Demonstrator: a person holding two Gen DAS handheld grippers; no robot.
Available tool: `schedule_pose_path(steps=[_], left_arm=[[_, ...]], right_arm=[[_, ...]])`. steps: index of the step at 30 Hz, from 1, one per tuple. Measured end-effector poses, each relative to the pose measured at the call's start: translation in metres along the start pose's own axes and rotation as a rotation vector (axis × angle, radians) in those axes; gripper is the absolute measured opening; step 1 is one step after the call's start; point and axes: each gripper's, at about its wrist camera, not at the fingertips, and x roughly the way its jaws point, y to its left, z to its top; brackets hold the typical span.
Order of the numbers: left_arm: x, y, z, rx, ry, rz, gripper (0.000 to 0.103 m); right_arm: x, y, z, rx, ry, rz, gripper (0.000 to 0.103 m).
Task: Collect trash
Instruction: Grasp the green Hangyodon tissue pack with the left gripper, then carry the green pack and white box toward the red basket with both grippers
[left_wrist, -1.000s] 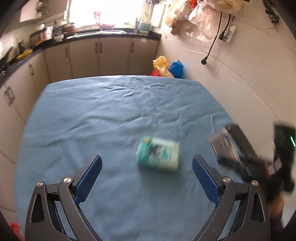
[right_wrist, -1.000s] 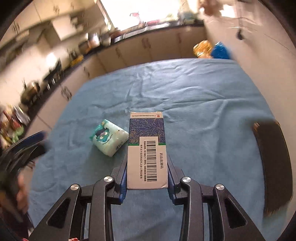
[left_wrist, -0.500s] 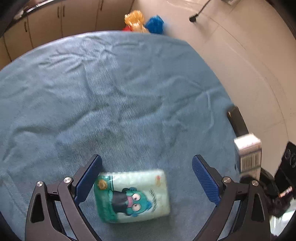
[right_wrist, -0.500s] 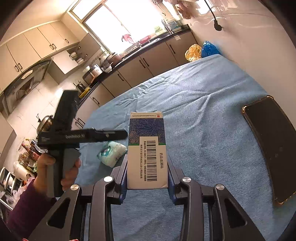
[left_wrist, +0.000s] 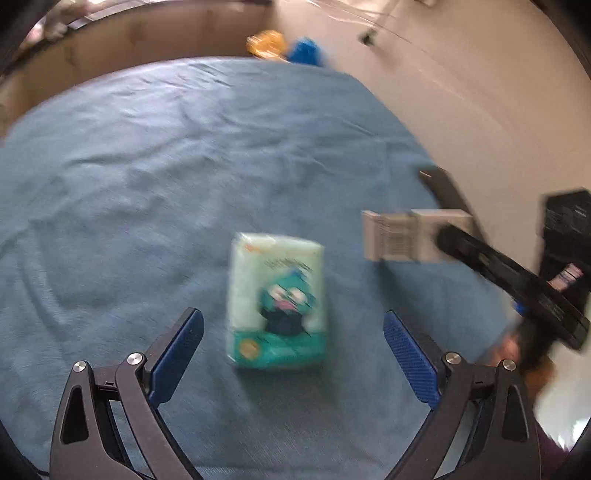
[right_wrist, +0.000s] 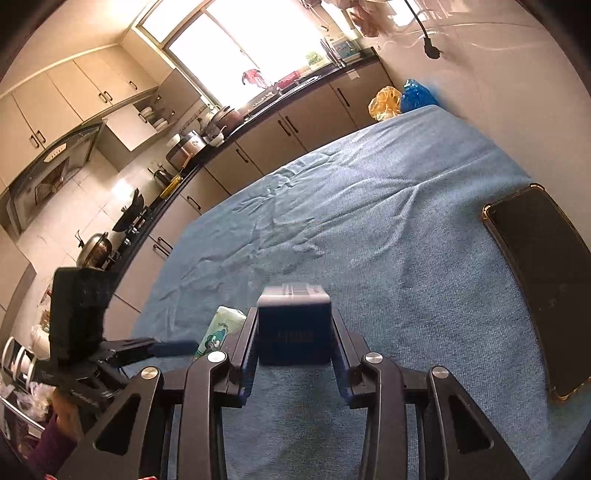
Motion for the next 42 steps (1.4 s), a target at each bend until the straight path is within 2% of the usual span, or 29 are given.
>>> schedule_pose_path(steps=[8, 9, 10, 11, 12, 15, 21, 27, 31, 34, 36, 39, 42], left_arm=[[0.02, -0.022, -0.003, 0.024, -0.027, 0.221, 0.095], [0.017, -0.022, -0.006, 0.02, -0.035, 0.246, 0.087], [0.016, -0.025, -0.008, 0.02, -0.044, 0.266, 0.072], [0.014, -0.026, -0.01, 0.022, -0.051, 0.282, 0.063], [0.01, -0.026, -0.013, 0.019, -0.055, 0.281, 0.049], [0.0, -0.022, -0.019, -0.025, -0.051, 0.233, 0.044], [-0.031, -0.014, -0.051, -0.058, -0.066, 0.241, 0.044], [-0.067, -0.003, -0.091, -0.101, -0.093, 0.293, 0.044], [-0.098, 0.01, -0.126, -0.193, -0.134, 0.293, 0.044], [-0.123, 0.019, -0.157, -0.265, -0.175, 0.298, 0.044], [-0.14, 0.025, -0.179, -0.307, -0.211, 0.316, 0.044], [-0.161, 0.032, -0.207, -0.335, -0.249, 0.376, 0.044], [-0.18, 0.036, -0.228, -0.328, -0.279, 0.46, 0.044]], right_arm=[[0.007, -0.003, -0.001, -0.008, 0.019, -0.051, 0.044], [0.007, -0.003, -0.002, -0.006, 0.02, -0.057, 0.048], [0.007, -0.004, -0.002, -0.005, 0.021, -0.063, 0.051], [0.006, -0.004, -0.002, -0.006, 0.021, -0.068, 0.059], [0.006, -0.004, -0.002, -0.007, 0.02, -0.072, 0.067], [0.004, -0.004, -0.002, -0.001, 0.017, -0.061, 0.072], [0.009, 0.0, -0.004, -0.036, 0.043, -0.096, 0.076], [0.023, 0.013, -0.012, -0.12, 0.119, -0.116, 0.076], [0.028, 0.021, -0.019, -0.184, 0.143, -0.161, 0.076], [0.032, 0.024, -0.024, -0.222, 0.159, -0.235, 0.064], [0.032, 0.027, -0.025, -0.254, 0.159, -0.258, 0.041], [0.031, 0.028, -0.029, -0.248, 0.149, -0.261, 0.04], [0.022, 0.029, -0.034, -0.216, 0.146, -0.224, 0.04]])
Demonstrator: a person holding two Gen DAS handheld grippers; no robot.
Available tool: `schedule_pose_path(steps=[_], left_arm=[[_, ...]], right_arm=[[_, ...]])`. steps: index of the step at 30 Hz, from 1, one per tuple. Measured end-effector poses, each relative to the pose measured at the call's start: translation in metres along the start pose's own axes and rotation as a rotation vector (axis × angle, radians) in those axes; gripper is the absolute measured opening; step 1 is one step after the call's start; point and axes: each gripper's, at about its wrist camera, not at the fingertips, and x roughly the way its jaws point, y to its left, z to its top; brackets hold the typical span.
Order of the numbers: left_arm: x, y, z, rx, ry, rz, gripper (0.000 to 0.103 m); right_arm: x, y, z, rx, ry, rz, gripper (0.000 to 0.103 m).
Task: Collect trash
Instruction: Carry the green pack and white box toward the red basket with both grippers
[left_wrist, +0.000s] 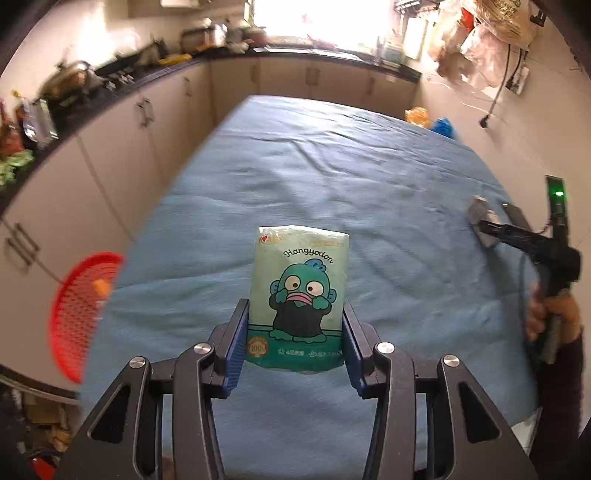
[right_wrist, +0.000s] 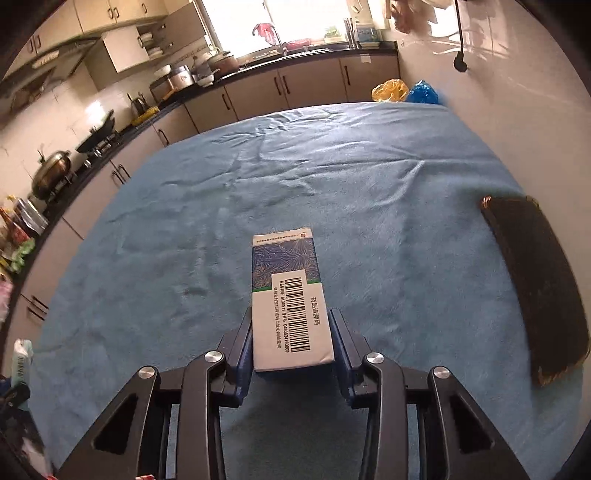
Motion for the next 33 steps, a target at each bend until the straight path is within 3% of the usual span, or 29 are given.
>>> schedule_pose_path(steps=[3, 16, 23, 33], left_arm=[[-0.015, 0.014, -0.009, 0.007, -0.046, 0.052, 0.044], [-0.05, 0.068, -0.041, -0.056, -0.13, 0.078, 0.045], [-0.059, 0.106, -0.055, -0.138, -0.14, 0.11, 0.045], [-0.063, 0.143, -0.062, -0.203, -0.153, 0.16, 0.045]], right_arm=[[-0.015, 0.008, -0.012, 0.012, -0.005, 0.004, 0.04], [-0.071, 0.097, -0.049, -0.062, -0.058, 0.103, 0.04], [-0.073, 0.159, -0.066, -0.138, -0.063, 0.171, 0.04], [-0.056, 0.218, -0.087, -0.205, -0.011, 0.252, 0.04]])
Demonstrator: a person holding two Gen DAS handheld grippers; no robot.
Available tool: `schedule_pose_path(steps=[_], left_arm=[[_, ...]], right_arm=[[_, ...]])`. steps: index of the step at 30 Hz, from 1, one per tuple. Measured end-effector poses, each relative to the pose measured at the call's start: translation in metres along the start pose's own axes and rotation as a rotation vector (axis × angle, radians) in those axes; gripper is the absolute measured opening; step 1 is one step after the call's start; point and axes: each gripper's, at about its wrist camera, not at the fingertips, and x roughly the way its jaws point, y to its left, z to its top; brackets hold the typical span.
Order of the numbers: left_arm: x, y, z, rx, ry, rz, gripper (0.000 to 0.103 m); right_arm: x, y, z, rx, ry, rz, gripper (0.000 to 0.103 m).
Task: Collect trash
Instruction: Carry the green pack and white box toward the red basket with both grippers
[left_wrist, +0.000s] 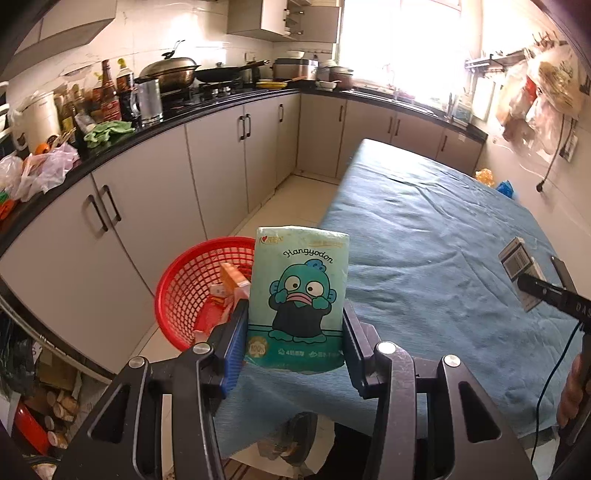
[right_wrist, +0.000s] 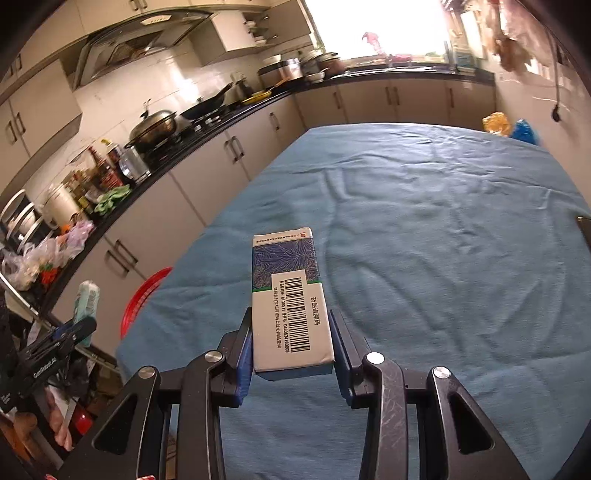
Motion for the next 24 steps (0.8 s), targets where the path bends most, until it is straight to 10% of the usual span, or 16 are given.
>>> schedule_pose_path(steps=[24], left_arm=[[0.018, 0.032, 0.0, -0.005, 0.012, 0.202, 0.045]], right_arm=[[0.052, 0.102, -0.015, -0.123, 0.07, 0.175, 0.04]])
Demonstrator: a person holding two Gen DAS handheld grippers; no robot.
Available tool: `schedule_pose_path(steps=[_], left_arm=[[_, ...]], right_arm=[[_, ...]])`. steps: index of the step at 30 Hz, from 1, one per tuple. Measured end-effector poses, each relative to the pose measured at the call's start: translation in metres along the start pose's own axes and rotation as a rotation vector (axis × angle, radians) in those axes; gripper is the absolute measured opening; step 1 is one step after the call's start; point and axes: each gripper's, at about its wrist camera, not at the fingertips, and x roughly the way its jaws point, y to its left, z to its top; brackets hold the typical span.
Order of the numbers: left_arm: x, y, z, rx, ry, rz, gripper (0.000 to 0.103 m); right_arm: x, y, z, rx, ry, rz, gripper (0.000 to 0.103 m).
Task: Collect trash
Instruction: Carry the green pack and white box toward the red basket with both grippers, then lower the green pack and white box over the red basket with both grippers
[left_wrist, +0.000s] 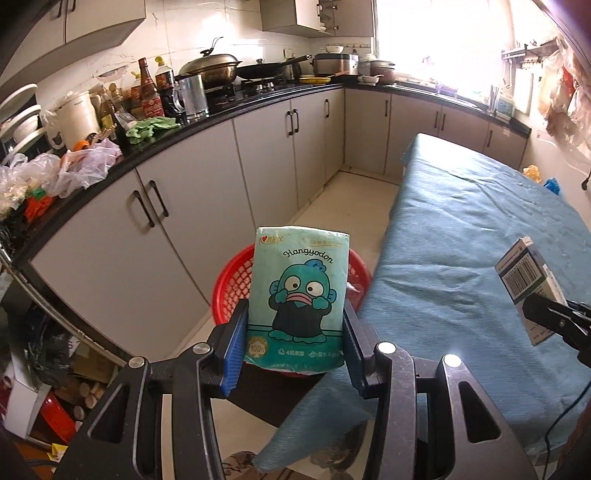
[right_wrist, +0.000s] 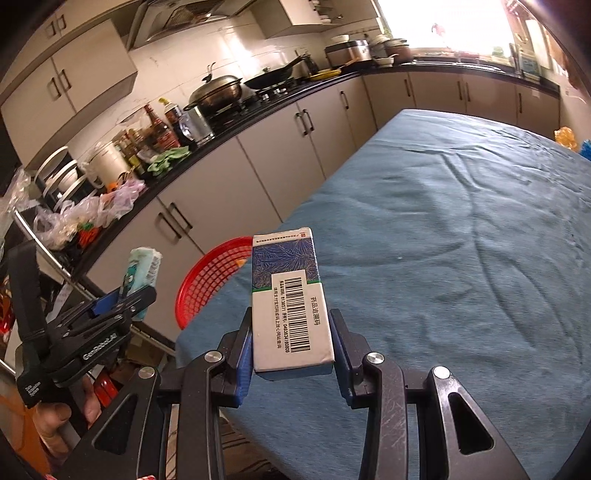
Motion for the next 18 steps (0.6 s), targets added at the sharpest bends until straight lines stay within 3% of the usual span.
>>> schedule_pose_path(steps=[18], left_arm=[[0.008, 0.003, -0.003, 0.017, 0.011, 0.004, 0.045]], right_arm=[[0.008, 0.018, -0.009, -0.039, 0.017, 0.018, 0.04]])
